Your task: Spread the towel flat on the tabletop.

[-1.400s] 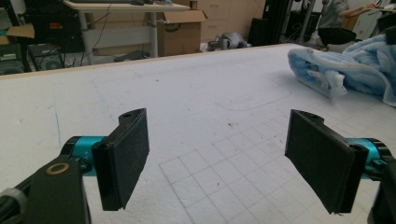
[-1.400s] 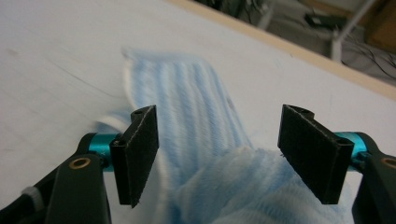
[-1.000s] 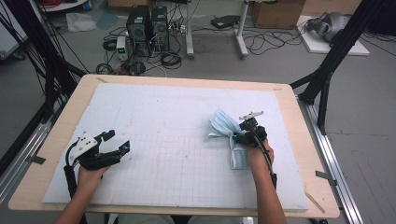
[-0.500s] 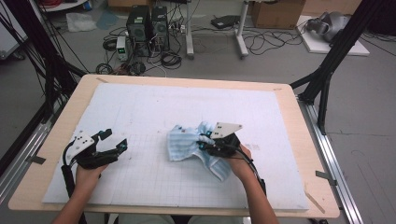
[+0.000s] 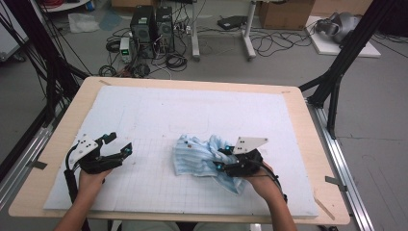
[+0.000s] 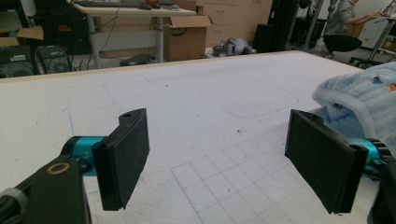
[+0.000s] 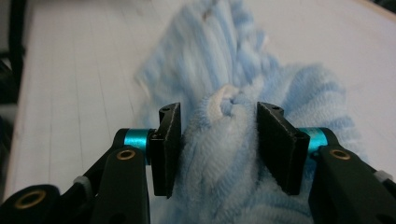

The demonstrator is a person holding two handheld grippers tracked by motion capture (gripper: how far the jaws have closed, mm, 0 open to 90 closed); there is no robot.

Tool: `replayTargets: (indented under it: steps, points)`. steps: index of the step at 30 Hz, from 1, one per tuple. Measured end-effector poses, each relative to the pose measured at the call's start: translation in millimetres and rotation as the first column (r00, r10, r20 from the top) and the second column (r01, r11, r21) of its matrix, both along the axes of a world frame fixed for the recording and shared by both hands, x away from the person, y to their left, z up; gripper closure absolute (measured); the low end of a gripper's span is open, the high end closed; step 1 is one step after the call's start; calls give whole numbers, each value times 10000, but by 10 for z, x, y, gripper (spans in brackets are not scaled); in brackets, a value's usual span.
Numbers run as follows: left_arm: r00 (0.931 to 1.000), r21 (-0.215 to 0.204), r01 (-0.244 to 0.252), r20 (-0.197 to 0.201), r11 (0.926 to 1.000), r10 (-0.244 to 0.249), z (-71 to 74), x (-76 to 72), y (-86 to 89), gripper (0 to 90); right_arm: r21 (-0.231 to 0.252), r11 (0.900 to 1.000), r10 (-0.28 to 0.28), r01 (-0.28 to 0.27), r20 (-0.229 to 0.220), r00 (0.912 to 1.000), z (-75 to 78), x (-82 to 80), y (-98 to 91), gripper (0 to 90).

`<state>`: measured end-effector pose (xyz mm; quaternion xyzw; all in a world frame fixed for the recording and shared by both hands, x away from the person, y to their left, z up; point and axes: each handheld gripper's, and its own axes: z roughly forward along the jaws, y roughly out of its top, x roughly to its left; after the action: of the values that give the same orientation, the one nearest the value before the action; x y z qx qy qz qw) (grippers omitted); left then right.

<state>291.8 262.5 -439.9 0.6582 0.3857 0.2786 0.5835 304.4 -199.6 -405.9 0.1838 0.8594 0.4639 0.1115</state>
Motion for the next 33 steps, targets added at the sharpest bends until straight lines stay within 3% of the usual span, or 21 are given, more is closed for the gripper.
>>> replayTargets:
  steps: [1,2,3,6,8,9,12,13,14,15,18,19,20,22,23,24,25,26,27,29,33]
  points:
    - [10000,23,57,-31,10000,-57,2,7,-9,221,-778,9969,-109,111,31,9999,-5,-50,-78,507]
    - [10000,23,57,-31,10000,-57,2,7,-9,221,-778,9969,-109,111,31,9999,-5,-50,-78,507]
    - [10000,-18,75,-21,10000,-75,5,14,-19,221,-1371,9897,-410,410,29,9992,-39,-97,-188,506]
    - [9999,-15,111,-16,9999,-111,12,21,-26,221,-1393,9873,-782,764,-71,9969,-55,-117,-306,491]
    - [9999,25,145,-21,9999,-145,12,30,-33,221,-1183,9875,-1045,1041,24,9945,-48,-123,-397,467]
    - [9999,102,160,-6,9998,-160,10,34,-39,221,-513,9884,-1419,1429,232,9896,-12,-131,-493,450]
    - [9998,251,171,-44,9995,-170,7,42,-48,221,38,9851,-1720,1720,428,9842,17,-124,-559,436]
    - [9998,257,180,-69,9995,-179,6,44,-54,221,454,9729,-2292,2266,635,9713,38,-122,-628,423]
    - [9998,285,212,-72,9994,-210,8,46,-54,221,454,9729,-2292,2266,635,9713,38,-122,-628,423]
    - [9997,266,225,-87,9994,-223,9,49,-57,218,439,9585,-2845,2815,928,9542,50,-131,-671,410]
    - [9994,157,286,-190,9995,-283,28,59,-70,208,566,9475,-3190,3148,944,9431,55,-121,-716,406]
    - [9992,95,355,-211,9993,-353,49,66,-74,202,625,9342,-3561,3514,989,9292,60,-113,-755,401]
    - [9990,20,390,-224,9992,-389,67,70,-79,202,625,9342,-3561,3514,989,9292,60,-113,-755,401]
    - [9985,-47,510,-184,9987,-511,123,91,-91,203,832,9255,-3764,3694,967,9214,70,-107,-794,398]
    - [9974,-53,694,-192,9976,-695,200,153,-131,203,927,9146,-4019,3935,1026,9099,82,-111,-829,393]
    - [9974,-53,694,-192,9976,-695,200,153,-131,202,927,9146,-4019,3935,1026,9099,82,-111,-829,393]
    - [9968,-61,777,-201,9970,-778,243,198,-165,201,1186,9006,-4301,4182,1048,8967,98,-111,-877,379]
    - [9964,-19,829,-191,9966,-829,271,226,-190,201,1186,9006,-4301,4182,1048,8967,98,-111,-877,379]
    - [9955,22,940,-86,9956,-940,339,300,-267,199,1578,8854,-4539,4373,896,8866,108,-109,-927,376]
    - [9944,65,1055,-49,9944,-1054,376,347,-321,200,1695,8769,-4681,4498,888,8792,111,-109,-961,373]
    - [9880,225,1499,-423,9884,-1489,449,515,-510,202,1686,8708,-4793,4618,825,8738,94,-101,-990,369]
